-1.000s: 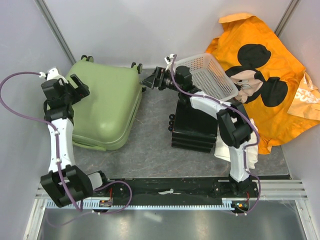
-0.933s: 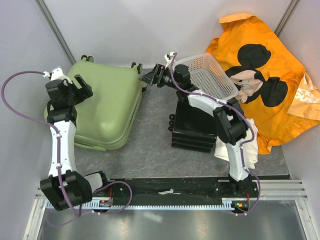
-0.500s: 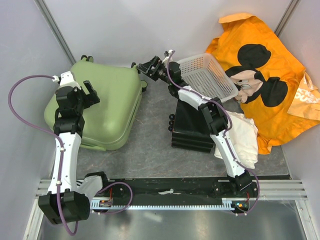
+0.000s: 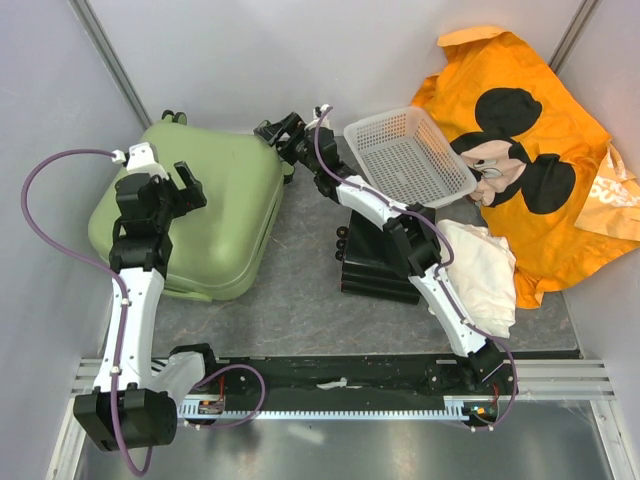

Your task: Open, take out, and arrange the luggage

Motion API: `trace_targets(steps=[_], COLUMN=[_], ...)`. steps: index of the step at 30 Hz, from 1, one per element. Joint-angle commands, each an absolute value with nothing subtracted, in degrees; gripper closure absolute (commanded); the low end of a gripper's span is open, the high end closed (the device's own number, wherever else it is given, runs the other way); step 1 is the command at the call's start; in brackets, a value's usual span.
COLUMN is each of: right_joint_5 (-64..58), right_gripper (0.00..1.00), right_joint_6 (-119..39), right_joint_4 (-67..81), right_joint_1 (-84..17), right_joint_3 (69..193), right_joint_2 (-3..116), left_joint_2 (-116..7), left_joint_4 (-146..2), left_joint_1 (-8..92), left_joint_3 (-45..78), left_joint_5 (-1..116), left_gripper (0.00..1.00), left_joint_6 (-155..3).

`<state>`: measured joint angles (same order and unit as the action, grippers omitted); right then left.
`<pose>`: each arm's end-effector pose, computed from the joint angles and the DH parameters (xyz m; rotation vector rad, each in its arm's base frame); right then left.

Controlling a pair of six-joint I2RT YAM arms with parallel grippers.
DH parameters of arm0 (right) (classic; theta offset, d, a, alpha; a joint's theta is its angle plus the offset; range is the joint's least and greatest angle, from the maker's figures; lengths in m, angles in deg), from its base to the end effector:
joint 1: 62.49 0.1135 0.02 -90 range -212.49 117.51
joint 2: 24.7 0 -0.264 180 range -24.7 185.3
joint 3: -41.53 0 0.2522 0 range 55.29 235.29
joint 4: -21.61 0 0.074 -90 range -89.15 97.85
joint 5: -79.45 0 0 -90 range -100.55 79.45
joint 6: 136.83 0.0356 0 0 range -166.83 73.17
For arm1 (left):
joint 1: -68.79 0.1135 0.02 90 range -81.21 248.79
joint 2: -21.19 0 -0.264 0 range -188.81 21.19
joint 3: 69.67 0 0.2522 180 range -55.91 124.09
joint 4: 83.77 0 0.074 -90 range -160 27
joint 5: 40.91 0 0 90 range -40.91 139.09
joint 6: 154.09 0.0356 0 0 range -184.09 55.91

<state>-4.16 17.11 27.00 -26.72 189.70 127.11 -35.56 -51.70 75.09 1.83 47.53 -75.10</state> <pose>0.4956 0.3619 0.2255 0.3249 1.7047 1.4278 0.2223 0.0255 0.3659 -0.3004 1.8488 -0.0311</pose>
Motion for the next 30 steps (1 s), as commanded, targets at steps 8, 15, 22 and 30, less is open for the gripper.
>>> trace_targets(steps=[8, 15, 22, 30], right_joint_5=[-11.8, -15.8, -28.3, -35.6], right_gripper=[0.47, 1.0, 1.0, 1.0], right_joint_6=[19.6, 17.3, 11.7, 7.8], right_joint_4=[31.2, 40.1, 52.7, 60.7], right_joint_1=[-25.6, -26.0, -26.5, -25.4], right_joint_3=[191.7, 179.4, 146.6, 121.5], right_joint_2=[130.3, 122.8, 101.7, 84.8], left_joint_2=[-33.1, -32.1, -31.5, -31.6], left_joint_4=[-53.0, -53.6, -53.6, -52.8], left_joint_1=[73.8, 72.9, 72.0, 71.9], left_joint_3=[1.7, 1.3, 1.3, 1.7], left_joint_5=[48.7, 48.2, 47.5, 43.2], left_gripper=[0.06, 0.06, 0.06, 0.02], left_joint_6=[-74.6, -74.5, -73.9, -74.5])
